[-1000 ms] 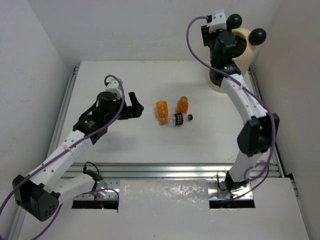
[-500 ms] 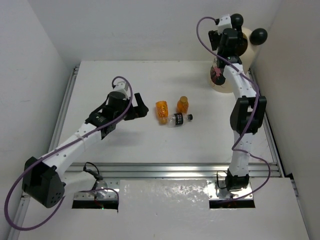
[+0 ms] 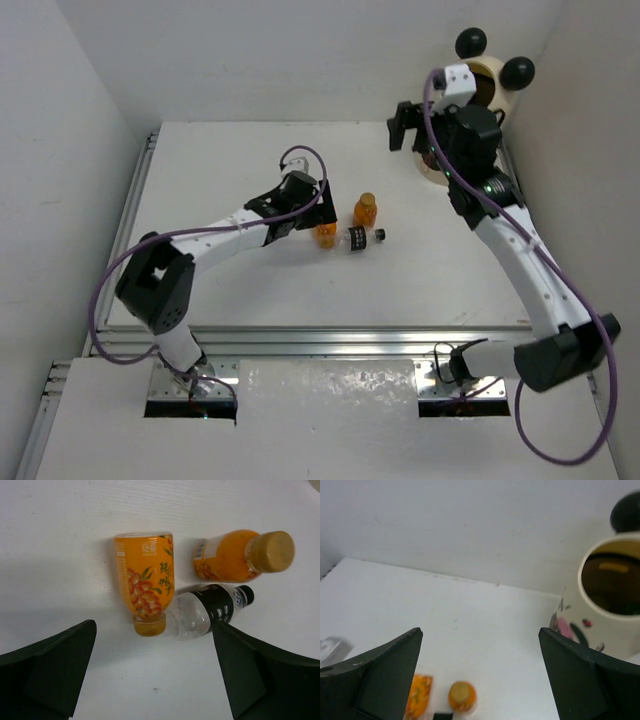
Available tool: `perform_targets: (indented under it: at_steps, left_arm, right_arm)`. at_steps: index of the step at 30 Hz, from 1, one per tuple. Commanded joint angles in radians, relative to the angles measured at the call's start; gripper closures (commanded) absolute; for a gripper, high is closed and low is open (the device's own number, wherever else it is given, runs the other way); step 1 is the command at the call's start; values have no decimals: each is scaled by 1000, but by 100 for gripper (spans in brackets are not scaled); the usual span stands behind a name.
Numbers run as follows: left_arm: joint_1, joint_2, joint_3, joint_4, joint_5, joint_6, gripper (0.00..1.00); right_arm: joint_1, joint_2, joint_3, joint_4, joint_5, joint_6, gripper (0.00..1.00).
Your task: Put the plastic bottles in the bin
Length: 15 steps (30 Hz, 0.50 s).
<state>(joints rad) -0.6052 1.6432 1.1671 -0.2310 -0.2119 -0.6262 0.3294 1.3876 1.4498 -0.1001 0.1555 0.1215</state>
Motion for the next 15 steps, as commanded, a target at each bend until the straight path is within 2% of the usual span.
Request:
perform_targets:
  at_steps: [1,2,9,12,13,15]
  left_arm:
    - [-11,90,69,15,-86,-20,1]
    - [-11,113,100,15,-90,-15,3]
    - [-13,289,183,44,-84,-3,12]
    - [-11,342,206,49,-87,5,20]
    - [-8,355,224,38,-90,6,28]
    - [-4,389,230,19,-99,6,29]
  right_arm:
    - [-23,-106,-156,-72,-109,179,1]
    - [-15,-128,-210,-72,-149,188,1]
    - [-1,-232,-318,-118,-226,201,1]
    - [0,-246,-331,-133,-263,210,1]
    - [2,-248,-333,-139,-273,216,1]
    - [2,-251,-342,-139,-307,224,1]
